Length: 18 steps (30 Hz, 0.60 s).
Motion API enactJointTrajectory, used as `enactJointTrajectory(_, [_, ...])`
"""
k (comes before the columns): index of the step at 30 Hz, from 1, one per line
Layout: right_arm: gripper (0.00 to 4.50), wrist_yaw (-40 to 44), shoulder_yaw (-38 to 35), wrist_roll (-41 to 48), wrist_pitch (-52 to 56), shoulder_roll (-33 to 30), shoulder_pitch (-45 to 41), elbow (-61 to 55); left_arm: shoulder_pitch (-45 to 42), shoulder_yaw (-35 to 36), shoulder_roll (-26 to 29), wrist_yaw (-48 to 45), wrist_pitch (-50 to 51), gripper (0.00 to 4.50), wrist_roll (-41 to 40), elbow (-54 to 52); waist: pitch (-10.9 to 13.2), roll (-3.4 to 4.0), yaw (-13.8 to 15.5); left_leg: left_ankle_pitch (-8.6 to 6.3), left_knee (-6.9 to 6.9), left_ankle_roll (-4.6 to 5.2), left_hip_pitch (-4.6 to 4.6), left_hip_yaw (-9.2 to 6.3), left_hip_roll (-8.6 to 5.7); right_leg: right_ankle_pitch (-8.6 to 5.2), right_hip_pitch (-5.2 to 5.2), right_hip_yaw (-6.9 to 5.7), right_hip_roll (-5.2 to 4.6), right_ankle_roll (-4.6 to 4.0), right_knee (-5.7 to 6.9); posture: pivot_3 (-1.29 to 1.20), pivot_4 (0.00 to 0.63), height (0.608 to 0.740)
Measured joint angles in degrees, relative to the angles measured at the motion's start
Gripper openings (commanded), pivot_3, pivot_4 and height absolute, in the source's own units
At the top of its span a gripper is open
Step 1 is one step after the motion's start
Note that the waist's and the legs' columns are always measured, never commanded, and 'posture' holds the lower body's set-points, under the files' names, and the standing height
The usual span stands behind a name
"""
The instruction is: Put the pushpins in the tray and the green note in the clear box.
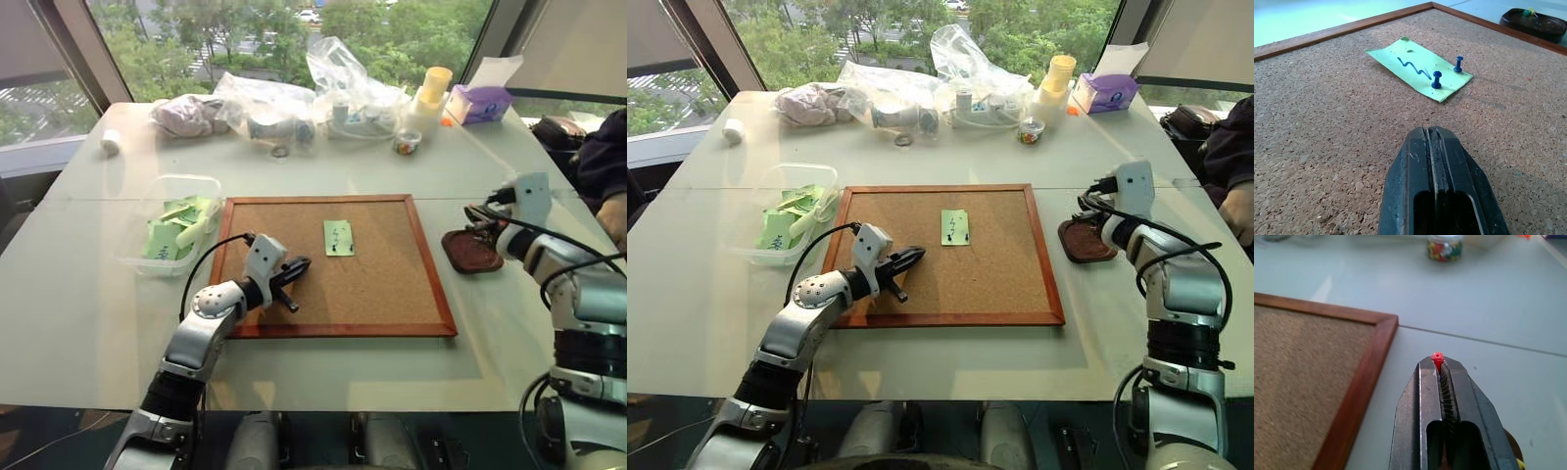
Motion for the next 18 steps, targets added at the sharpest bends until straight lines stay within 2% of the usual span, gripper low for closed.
enactJointTrajectory(10, [0.02,0.9,1.3,0.1,-3.7,0.8,3.8,4.1,-0.3,-0.3,0.1,-0.8,-0.3,0.00,0.7,0.3,0.0,0.03,0.0,-0.04,-0.08,0.07,0.33,0.01,0.06,-0.01,0.27,0.10,-0.01,-0.01,-0.05,0.00,0.150,0.740])
enactJointTrajectory(13, [0.90,1.2,1.4,0.5,-3.2,0.8,4.0,4.1,-0.3,-0.3,0.1,-0.8,-0.4,0.00,0.7,0.3,0.0,0.03,0.0,-0.05,-0.08,0.08,0.34,0.00,0.07,-0.01,0.28,0.09,-0.01,-0.01,-0.05,0.00,0.150,0.740])
enactJointTrajectory(16, [2.45,1.7,1.8,1.4,-2.9,1.0,4.7,3.8,-0.2,-0.2,0.1,-0.8,-0.7,0.00,0.8,0.3,0.0,0.03,0.0,-0.06,-0.09,0.09,0.34,0.00,0.08,-0.01,0.28,0.10,-0.02,-0.02,-0.05,0.00,0.150,0.740])
enactJointTrajectory(17, [2.84,1.5,1.8,1.5,-2.8,1.0,4.7,3.8,-0.1,-0.2,0.1,-0.8,-0.8,0.00,0.8,0.3,0.0,0.03,0.0,-0.06,-0.09,0.10,0.34,0.00,0.09,-0.01,0.28,0.10,-0.02,-0.01,-0.06,0.00,0.150,0.740])
enactJointTrajectory(18, [3.44,1.5,1.8,1.6,-2.8,0.9,4.7,3.8,-0.1,-0.2,0.1,-0.8,-0.9,0.00,0.8,0.3,0.0,0.03,0.0,-0.10,-0.09,0.17,0.34,0.00,0.09,-0.01,0.28,0.10,-0.02,-0.02,-0.06,0.00,0.150,0.740])
